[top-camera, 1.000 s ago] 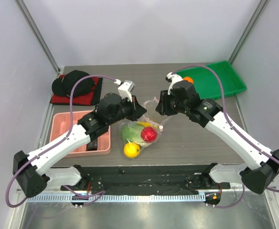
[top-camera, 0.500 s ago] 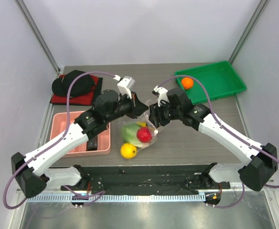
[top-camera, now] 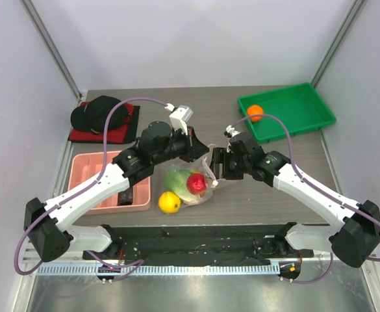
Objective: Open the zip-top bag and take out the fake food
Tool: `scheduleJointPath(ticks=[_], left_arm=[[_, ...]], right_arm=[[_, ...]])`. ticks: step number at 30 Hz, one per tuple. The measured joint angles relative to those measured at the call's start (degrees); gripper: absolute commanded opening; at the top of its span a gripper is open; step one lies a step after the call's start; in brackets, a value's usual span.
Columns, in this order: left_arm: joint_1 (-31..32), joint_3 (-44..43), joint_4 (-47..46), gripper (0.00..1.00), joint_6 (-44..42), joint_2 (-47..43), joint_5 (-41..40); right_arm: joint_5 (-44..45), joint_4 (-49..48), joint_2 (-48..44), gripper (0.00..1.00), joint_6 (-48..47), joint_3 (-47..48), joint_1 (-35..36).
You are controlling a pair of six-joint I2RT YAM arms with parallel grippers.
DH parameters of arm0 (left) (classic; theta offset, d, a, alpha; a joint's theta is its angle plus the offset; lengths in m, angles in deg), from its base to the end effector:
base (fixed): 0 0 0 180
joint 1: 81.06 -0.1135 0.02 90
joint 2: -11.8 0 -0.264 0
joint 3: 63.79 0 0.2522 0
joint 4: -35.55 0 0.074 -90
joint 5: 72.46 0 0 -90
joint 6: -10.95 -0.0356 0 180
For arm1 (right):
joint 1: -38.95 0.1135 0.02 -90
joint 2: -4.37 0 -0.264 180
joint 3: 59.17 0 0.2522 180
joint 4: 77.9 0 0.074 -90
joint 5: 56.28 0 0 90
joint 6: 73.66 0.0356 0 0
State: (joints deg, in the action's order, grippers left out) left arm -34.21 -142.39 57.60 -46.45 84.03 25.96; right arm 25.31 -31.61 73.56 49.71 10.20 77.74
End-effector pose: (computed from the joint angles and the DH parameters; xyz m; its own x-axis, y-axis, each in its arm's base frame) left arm 0.1981 -0.2189 0.3634 -0.5965 -0.1430 -0.7898 0.5896 0.5895 -0.5521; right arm 0.1948 0.1633 0.2824 -0.8535 0.0121 -0.5210 -0.2746 0.8392 0.4694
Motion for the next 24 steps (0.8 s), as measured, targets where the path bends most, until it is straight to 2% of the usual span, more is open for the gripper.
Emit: scheduleJointPath(ticks=[6,10,19,21,24], left_arm=[[1.53,1.53,-3.58,0.0,1.88,3.02,1.4],[3.56,2.12,-5.38,0.0,1.99,5.84,1.4],[6.54,4.48,-7.26,0.0,1.97,10.51,0.63],[6.82,5.25,-7.34,0.0,1.97,10.56,0.24],[7.43,6.32,-7.82,0.0,1.99,10.54,-0.46]], right_arm=[[0.85,-0.04,-0.85,0.72,6.27,-3.76,0.0],[0.76,-1.73,-2.45,0.72,10.34,-10.05,0.0],[0.13,-12.17,-7.85,0.68,22.99,-25.09,0.0],[-0.68,-14.67,-7.8,0.66,25.44,-26.69,0.0],[-2.03,-20.0,-7.82,0.55,29.18,-29.07,0.0]])
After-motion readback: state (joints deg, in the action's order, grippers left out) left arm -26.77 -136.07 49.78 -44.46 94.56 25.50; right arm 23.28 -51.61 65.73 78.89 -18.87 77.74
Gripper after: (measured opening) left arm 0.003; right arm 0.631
